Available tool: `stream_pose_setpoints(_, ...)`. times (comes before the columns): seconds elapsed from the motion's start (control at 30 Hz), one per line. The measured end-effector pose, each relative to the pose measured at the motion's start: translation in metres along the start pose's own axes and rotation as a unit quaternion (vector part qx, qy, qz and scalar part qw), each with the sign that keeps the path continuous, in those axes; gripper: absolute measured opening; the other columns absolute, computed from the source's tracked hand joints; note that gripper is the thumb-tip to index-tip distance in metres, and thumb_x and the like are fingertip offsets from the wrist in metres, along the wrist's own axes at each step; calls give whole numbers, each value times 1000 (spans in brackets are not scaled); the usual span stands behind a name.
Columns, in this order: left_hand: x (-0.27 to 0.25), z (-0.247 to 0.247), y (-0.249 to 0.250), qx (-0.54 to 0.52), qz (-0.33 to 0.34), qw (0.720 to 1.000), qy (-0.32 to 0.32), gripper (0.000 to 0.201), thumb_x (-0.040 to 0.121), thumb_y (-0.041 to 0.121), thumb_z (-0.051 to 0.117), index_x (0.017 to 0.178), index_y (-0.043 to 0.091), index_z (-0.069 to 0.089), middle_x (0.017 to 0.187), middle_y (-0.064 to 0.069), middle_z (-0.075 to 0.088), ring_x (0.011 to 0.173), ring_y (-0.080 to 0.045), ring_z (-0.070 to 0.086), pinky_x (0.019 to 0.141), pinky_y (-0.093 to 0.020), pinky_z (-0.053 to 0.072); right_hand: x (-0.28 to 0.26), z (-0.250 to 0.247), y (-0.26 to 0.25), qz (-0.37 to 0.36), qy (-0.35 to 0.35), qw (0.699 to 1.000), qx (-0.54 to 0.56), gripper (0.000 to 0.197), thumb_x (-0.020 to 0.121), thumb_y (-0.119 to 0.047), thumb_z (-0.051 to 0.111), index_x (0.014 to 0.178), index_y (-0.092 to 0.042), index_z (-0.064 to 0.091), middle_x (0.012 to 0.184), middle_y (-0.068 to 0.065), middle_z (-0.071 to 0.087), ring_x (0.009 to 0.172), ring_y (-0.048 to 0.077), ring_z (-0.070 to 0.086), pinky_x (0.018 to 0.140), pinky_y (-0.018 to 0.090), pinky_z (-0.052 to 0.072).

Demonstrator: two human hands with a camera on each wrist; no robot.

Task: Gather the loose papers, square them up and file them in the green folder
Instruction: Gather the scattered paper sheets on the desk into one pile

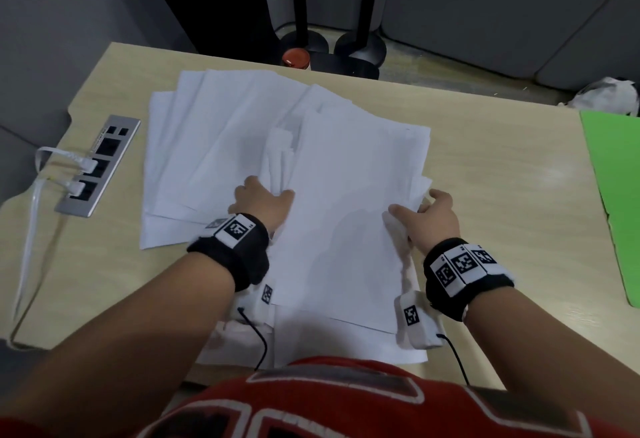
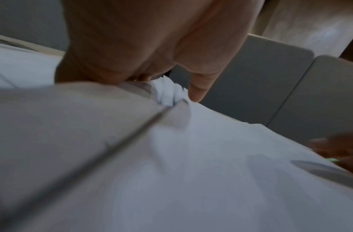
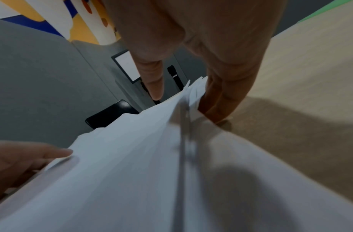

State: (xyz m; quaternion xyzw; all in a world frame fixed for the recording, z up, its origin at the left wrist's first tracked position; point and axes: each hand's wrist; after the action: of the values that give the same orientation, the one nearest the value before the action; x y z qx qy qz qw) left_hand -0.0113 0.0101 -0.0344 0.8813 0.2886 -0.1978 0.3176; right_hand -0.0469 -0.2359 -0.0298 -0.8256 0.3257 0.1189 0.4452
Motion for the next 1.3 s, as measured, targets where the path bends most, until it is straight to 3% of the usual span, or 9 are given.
stream_pose_setpoints(0.13, -19, 13, 6, -28, 45, 997, -61, 62, 83, 32, 65, 130, 5, 36, 117, -11, 57, 104, -31, 58, 79, -30, 44, 1, 0, 4, 16, -37, 999, -8, 72, 76, -37, 73, 136, -11, 43, 123, 6, 63, 103, 28, 64, 92, 42, 52)
stream_pose_setpoints(0.3, -33, 18, 5, 51, 108, 981, -150, 42, 82, 15, 64, 123, 11, 53, 120, -9, 64, 109, -29, 60, 86, -28, 46, 1, -7, 7, 14, -67, 997, -40, 36, 82, -32, 70, 109, -11, 56, 97, 2, 61, 84, 24, 56, 71, 29, 42)
stream_pose_setpoints(0.57, 4, -20, 8, 110, 164, 971, -138, 33, 90, 23, 57, 117, 8, 46, 108, -5, 57, 101, -26, 55, 84, -32, 45, 4, -3, 5, 43, -74, 994, -74, 34, 75, -26, 69, 103, -7, 64, 89, 5, 69, 75, 24, 64, 55, 25, 47)
stream_pose_setpoints(0.73, -4, -11, -1, -80, 159, 959, -220, 53, 95, 44, 49, 143, 25, 37, 134, 6, 54, 120, -16, 53, 105, -29, 38, 2, 9, -6, 41, -70, 997, -11, 57, 72, -28, 78, 118, -7, 50, 105, 7, 62, 90, 29, 61, 64, 29, 47)
stream_pose_setpoints(0.93, 2, -14, 0, -131, 164, 964, -166, 49, 98, 52, 32, 137, 26, 45, 125, 13, 48, 120, -10, 44, 105, -25, 30, 8, 9, 3, 35, -81, 995, -37, 32, 74, -11, 75, 103, -7, 63, 95, 8, 65, 84, 27, 62, 76, 33, 50)
stream_pose_setpoints(1.0, 29, -24, 3, -74, 196, 975, -72, 37, 97, 47, 40, 119, 22, 56, 117, 1, 60, 111, -21, 56, 100, -33, 41, 10, 8, 5, 46, -75, 996, -17, 28, 77, -8, 73, 104, -9, 64, 93, 8, 64, 83, 26, 61, 77, 32, 49)
stream_pose_setpoints(1.1, 67, -44, -2, 75, 139, 986, 63, 53, 93, 50, 42, 137, 20, 45, 143, -14, 44, 128, -35, 46, 108, -47, 37, 12, 11, 6, 40, -46, 998, 9, 32, 78, -6, 71, 108, -8, 64, 94, 9, 65, 84, 26, 61, 77, 31, 48)
stream_pose_setpoints(1.2, 85, -48, -17, 171, 33, 984, 37, 73, 88, 61, 33, 148, 20, 26, 154, -15, 25, 140, -41, 26, 112, -54, 28, 12, 13, 6, 40, -39, 998, 33, 29, 79, -5, 68, 108, -9, 64, 93, 11, 66, 82, 26, 61, 75, 30, 46)
stream_pose_setpoints(1.3, 71, -32, -19, 213, 105, 971, 23, 75, 87, 65, 28, 146, 19, 32, 155, -12, 27, 141, -36, 27, 116, -46, 22, 13, 11, 3, 34, -20, 998, 49, 21, 82, -8, 63, 103, -12, 62, 90, 8, 63, 82, 27, 59, 72, 29, 42)
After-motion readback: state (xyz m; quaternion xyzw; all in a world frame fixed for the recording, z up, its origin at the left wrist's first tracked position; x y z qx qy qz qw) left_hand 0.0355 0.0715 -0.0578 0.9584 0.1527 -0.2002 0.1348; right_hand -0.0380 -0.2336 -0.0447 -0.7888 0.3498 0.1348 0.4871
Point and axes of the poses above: each hand's wrist, its own x-axis towards the middle knuckle, its own z-axis out of the palm, y = z × x
